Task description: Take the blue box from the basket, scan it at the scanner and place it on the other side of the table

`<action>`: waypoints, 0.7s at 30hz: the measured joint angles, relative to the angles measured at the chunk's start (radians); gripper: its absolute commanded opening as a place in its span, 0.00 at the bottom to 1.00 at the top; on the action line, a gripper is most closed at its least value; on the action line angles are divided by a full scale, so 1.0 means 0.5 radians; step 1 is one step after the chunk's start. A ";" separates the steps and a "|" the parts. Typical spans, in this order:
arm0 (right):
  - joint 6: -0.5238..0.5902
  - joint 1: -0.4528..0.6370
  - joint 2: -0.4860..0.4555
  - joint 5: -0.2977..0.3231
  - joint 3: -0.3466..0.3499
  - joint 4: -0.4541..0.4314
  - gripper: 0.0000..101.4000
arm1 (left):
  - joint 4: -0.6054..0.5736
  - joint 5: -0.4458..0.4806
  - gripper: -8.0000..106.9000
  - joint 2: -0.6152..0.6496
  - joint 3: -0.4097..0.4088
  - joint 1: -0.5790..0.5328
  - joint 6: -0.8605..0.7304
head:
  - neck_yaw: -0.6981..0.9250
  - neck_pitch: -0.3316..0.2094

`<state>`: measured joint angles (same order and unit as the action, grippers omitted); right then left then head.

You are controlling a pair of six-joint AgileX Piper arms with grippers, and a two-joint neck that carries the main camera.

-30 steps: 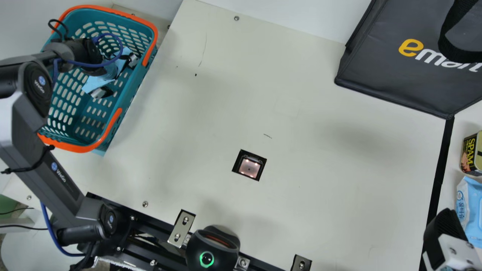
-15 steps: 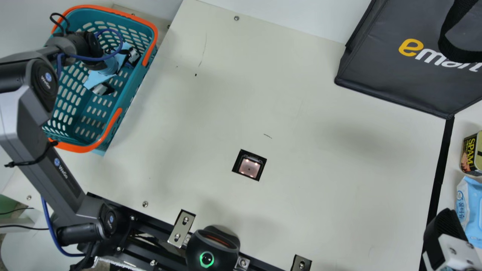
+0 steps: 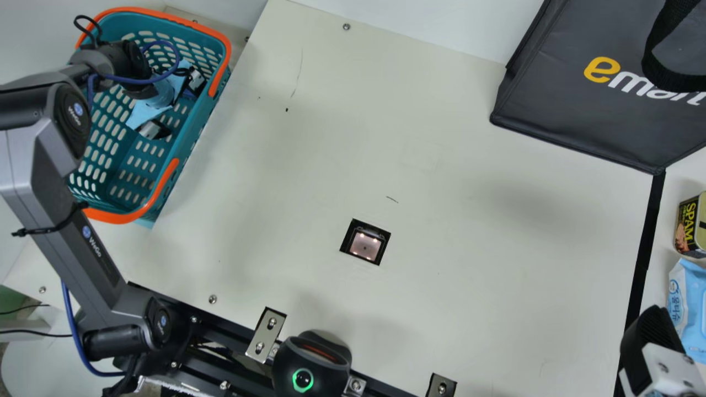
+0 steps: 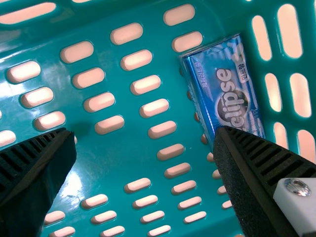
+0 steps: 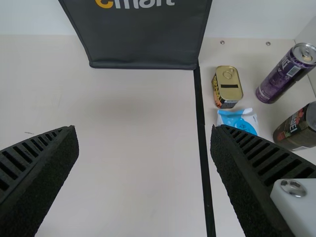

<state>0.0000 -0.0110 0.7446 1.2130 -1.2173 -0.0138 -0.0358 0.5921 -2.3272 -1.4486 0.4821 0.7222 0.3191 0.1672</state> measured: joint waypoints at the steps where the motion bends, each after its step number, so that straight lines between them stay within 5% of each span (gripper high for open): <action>1: 0.000 0.000 0.000 0.000 0.000 0.000 0.94 | 0.004 0.011 0.85 -0.005 -0.009 0.000 0.004 | 0.000 0.000; 16: 0.000 0.000 0.000 0.000 0.000 0.000 0.94 | 0.099 0.317 0.85 0.063 -0.015 0.000 0.065 | 0.000 0.000; 21: 0.000 0.000 0.000 0.000 0.000 0.000 0.94 | 0.072 0.284 0.85 0.129 0.021 0.024 0.059 | 0.000 0.000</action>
<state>0.0000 -0.0110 0.7446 1.2130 -1.2173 -0.0138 0.0000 0.7339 -2.2628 -1.4383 0.4941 0.7520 0.3191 0.1672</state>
